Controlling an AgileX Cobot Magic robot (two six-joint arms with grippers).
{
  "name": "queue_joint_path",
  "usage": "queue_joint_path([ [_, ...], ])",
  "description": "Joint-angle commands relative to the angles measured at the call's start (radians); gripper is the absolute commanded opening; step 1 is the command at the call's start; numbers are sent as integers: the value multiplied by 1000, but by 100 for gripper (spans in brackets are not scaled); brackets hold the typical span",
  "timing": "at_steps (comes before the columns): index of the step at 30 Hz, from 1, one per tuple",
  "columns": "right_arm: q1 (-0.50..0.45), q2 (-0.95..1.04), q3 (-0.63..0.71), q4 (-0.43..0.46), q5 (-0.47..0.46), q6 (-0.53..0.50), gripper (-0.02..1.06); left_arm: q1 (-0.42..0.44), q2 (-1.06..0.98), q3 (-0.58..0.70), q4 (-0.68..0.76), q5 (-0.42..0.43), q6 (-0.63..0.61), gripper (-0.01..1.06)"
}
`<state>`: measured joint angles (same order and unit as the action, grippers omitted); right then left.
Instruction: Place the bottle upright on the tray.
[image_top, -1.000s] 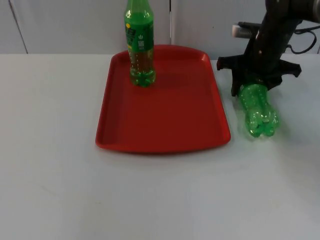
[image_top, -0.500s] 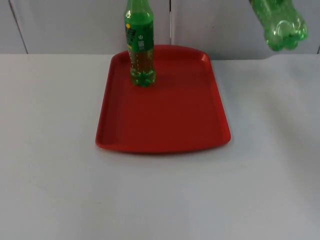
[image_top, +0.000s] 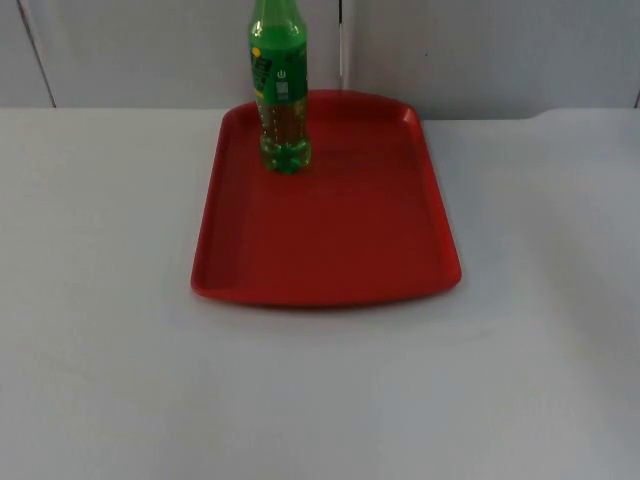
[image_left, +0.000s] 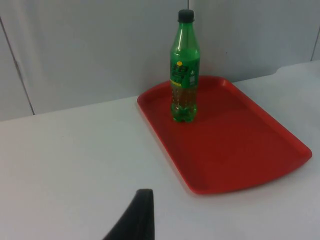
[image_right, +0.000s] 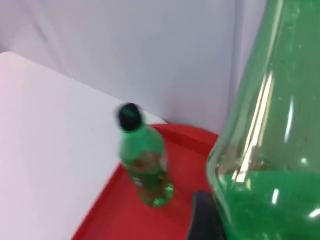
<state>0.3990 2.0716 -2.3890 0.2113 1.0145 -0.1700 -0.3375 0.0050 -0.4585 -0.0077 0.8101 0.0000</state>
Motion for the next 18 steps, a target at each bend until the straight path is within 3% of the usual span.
queue_joint_path([
  [1,43,-25,-3,11,-44,-33,0,-6,-5,-7,1,-1,0,105],
  [7,114,-33,-1,3,-86,-42,0,-6,-5,-7,1,-1,0,105],
  [13,171,-57,6,-49,-68,-40,0,-6,-5,-7,1,-1,0,105],
  [18,203,-181,151,-75,-98,-67,0,-6,-5,-7,1,-1,0,105],
])
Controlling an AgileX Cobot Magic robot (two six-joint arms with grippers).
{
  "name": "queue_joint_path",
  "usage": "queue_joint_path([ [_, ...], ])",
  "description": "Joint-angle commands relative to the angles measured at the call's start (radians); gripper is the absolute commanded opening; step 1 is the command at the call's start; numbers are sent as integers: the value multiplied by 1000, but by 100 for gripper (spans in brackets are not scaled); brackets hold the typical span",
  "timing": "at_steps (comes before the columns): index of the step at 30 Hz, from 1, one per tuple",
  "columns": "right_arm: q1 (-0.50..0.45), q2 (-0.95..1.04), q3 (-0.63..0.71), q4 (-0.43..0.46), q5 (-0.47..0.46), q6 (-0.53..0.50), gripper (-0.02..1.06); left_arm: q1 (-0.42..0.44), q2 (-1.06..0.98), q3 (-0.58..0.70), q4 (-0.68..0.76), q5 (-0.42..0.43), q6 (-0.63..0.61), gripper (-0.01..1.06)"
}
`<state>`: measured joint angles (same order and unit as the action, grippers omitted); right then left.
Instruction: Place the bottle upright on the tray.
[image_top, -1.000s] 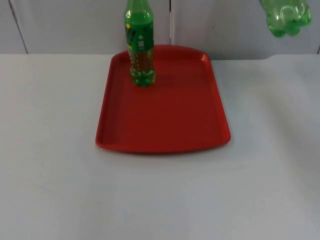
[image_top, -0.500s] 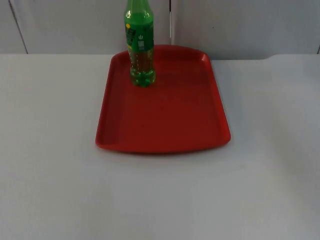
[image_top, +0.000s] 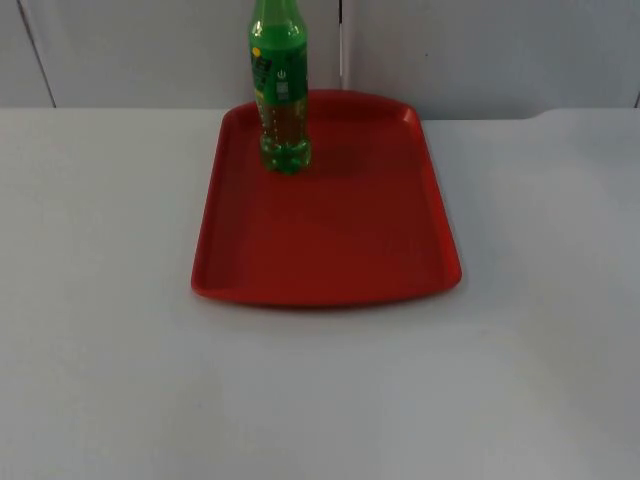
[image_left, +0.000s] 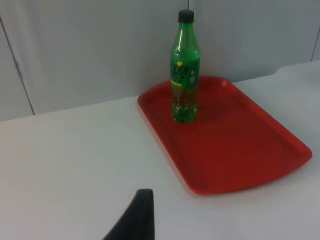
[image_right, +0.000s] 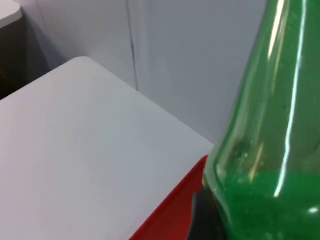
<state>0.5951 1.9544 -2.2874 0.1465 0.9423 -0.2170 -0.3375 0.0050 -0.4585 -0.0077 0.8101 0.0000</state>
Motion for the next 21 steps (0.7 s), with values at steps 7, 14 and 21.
queue_joint_path([
  [7,7,-243,326,-11,-168,-41,0,-6,-5,-7,13,0,0,105],
  [14,7,-490,859,42,-653,-45,0,-6,-5,-7,18,0,0,105],
  [21,7,-602,1270,47,-1178,-18,0,-6,-5,-7,18,0,0,105],
])
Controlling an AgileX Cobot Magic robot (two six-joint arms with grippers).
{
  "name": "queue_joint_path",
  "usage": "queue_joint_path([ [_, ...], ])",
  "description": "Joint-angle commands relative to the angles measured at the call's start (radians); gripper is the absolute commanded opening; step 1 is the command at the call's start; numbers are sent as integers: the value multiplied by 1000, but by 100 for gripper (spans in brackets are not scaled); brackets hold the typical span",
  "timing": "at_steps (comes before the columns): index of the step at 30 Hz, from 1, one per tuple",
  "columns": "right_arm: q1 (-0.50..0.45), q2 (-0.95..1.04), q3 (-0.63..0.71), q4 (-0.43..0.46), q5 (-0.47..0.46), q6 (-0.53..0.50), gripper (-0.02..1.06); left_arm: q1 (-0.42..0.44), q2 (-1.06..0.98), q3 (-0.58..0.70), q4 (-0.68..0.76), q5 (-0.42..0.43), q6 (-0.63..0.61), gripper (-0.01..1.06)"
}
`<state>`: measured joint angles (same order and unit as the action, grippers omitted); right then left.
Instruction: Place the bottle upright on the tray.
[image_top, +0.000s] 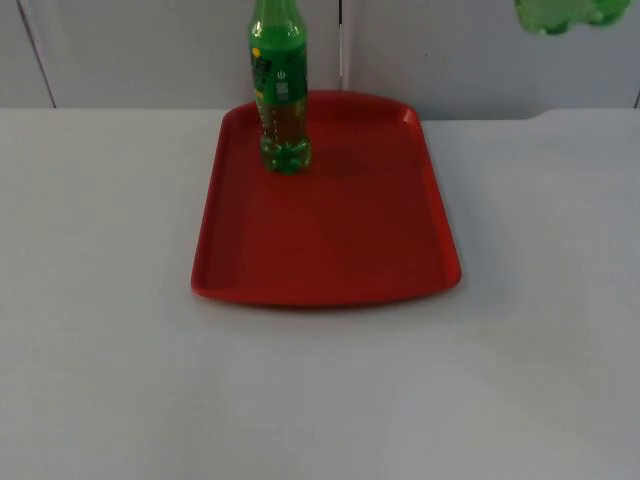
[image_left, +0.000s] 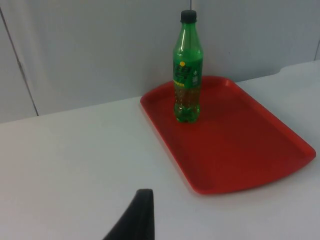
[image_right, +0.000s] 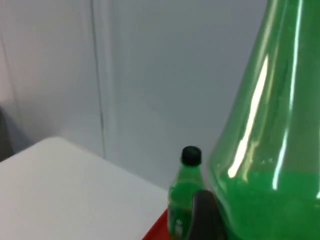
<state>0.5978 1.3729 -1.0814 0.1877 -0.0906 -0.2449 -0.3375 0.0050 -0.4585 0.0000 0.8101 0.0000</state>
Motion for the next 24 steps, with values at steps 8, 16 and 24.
queue_joint_path([
  [8,5,42,262,-212,-587,207,0,-6,-5,-7,11,0,0,105],
  [16,5,181,262,-507,-785,305,0,-6,-5,-7,11,0,0,105],
  [24,-56,324,239,-522,-924,382,0,-6,-5,-7,11,0,0,105],
])
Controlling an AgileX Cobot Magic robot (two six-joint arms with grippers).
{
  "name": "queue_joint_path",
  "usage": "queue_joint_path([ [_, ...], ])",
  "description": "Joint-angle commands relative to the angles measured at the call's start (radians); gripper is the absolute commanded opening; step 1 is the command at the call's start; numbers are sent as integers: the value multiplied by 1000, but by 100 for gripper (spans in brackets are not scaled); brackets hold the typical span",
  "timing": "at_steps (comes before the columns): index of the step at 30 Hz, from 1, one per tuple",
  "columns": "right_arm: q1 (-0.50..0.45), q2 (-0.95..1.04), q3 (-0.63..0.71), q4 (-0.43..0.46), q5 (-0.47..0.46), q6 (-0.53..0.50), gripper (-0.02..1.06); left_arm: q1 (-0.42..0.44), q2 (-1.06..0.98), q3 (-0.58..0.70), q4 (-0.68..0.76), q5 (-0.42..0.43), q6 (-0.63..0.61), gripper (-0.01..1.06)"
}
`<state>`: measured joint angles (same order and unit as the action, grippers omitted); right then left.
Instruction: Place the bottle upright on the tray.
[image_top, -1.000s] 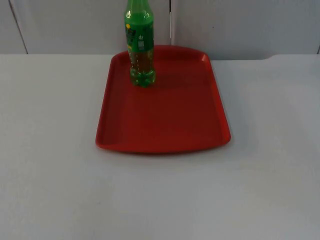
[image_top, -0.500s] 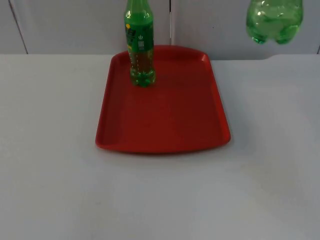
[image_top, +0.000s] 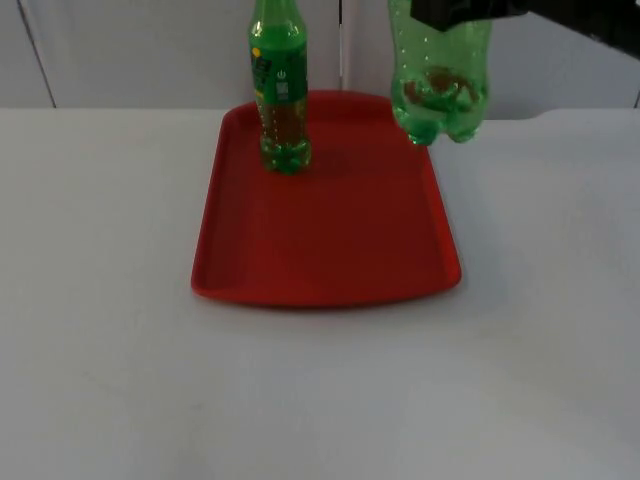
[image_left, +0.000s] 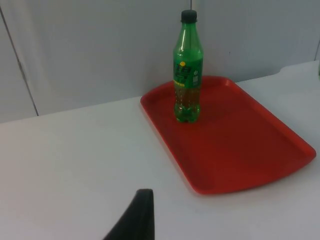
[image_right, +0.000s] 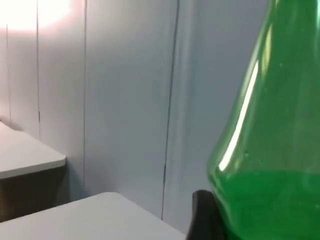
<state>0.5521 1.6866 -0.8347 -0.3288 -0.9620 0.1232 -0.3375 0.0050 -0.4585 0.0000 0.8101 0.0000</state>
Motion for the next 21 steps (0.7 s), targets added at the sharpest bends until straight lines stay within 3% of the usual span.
queue_joint_path([
  [1,-22,36,-22,-8,-69,50,0,-6,-5,-7,11,0,0,105],
  [4,-47,142,-87,-12,-136,87,0,-6,-5,-7,11,0,0,105],
  [12,-51,334,-296,-113,-138,128,0,-6,-5,-7,11,0,0,105],
  [21,-51,514,-496,-109,-145,182,0,-6,-5,-7,11,0,0,105],
])
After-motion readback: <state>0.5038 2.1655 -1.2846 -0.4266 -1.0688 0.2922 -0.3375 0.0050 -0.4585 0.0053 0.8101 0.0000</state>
